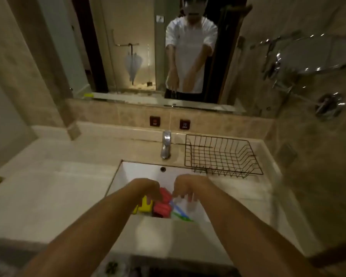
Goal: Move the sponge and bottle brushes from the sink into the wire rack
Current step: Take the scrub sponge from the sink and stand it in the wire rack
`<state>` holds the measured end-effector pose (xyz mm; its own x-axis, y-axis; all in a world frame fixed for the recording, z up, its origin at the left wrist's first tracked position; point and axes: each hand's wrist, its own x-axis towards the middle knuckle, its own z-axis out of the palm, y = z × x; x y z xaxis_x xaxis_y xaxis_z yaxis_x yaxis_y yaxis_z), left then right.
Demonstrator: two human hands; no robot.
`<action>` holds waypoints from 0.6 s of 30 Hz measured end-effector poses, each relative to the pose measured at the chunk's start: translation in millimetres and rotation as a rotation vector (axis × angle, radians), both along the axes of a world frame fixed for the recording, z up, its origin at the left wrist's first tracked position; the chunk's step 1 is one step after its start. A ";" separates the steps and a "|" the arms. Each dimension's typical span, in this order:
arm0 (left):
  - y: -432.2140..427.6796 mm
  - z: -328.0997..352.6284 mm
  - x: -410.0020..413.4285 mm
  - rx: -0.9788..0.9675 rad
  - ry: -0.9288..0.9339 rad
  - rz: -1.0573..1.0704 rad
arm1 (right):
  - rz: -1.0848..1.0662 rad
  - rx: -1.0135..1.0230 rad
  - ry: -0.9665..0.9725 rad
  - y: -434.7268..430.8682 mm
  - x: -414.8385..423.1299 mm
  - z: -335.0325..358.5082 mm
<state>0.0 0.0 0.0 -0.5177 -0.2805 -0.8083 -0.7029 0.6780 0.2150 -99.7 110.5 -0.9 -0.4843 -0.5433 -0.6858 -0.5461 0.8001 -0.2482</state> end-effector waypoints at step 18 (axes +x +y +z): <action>-147.8 -183.6 4.3 -0.054 0.172 0.096 | -0.181 0.059 -0.094 -136.0 2.8 -162.6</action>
<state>4.3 -147.8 -183.6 -0.6156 -0.3758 -0.6927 -0.7211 0.6231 0.3029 -96.9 -25.5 -163.5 -0.5025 -0.4107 -0.7608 -0.3689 0.8977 -0.2409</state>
